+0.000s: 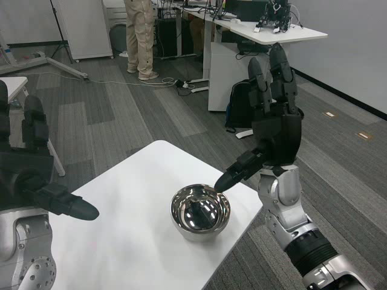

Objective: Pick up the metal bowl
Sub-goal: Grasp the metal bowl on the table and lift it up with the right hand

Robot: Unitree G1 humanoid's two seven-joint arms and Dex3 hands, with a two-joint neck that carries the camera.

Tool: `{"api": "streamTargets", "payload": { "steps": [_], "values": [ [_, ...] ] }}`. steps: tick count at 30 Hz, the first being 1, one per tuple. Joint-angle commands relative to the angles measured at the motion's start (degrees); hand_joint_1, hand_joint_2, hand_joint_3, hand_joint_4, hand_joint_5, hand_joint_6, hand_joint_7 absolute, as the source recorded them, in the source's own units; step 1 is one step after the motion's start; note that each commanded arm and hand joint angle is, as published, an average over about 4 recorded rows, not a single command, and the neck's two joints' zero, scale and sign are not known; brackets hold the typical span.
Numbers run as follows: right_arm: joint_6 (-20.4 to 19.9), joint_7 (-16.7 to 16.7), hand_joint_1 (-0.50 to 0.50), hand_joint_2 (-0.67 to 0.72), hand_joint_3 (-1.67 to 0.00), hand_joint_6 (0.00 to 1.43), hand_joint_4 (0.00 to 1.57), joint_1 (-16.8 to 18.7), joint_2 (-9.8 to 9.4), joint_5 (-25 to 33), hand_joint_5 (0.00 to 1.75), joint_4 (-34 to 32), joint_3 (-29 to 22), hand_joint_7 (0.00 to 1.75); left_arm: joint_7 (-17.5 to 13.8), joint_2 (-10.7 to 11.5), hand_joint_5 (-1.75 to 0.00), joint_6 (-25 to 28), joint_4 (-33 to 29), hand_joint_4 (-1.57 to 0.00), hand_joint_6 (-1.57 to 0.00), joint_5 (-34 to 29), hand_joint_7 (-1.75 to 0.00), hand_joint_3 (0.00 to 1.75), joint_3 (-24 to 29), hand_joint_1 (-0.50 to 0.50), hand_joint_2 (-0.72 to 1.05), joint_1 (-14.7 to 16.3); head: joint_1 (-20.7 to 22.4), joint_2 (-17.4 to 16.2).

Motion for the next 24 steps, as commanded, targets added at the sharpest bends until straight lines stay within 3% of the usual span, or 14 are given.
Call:
{"api": "streamTargets", "payload": {
  "steps": [1,6,12,24],
  "values": [
    [-0.72,-0.20,-0.42,0.66,0.00,0.00,0.00,0.04,-0.33,0.97,0.00,-0.15,0.01,0.07,0.18,0.03,0.00,0.02,-0.31,-0.07,-0.02,0.25,-0.35,0.00,0.40,-0.50,-0.64,0.45,1.28,-0.07],
    [1.33,0.74,-0.42,0.66,0.00,0.00,0.00,0.76,-0.11,2.07,0.00,-0.86,-0.12,0.07,0.16,0.69,0.00,0.53,-0.42,-0.07,0.00,-0.01,-0.35,0.00,1.14,-0.50,-0.64,0.50,8.05,-1.01],
    [6.86,4.26,-0.42,0.66,0.00,0.00,0.00,1.60,0.20,2.86,0.00,-2.44,-1.44,0.07,0.16,1.57,0.00,1.49,-0.16,-0.11,-0.03,-0.54,-0.35,0.00,2.33,-0.50,-0.64,-0.03,15.39,-4.48],
    [26.16,20.03,-0.42,0.66,0.00,0.00,0.00,6.08,0.68,5.24,0.00,-8.59,-10.29,0.10,0.00,2.55,0.00,1.78,0.41,-0.11,-0.03,-1.86,-0.35,0.00,4.31,-0.50,-0.64,-0.82,10.90,-9.50]
  ]
}}
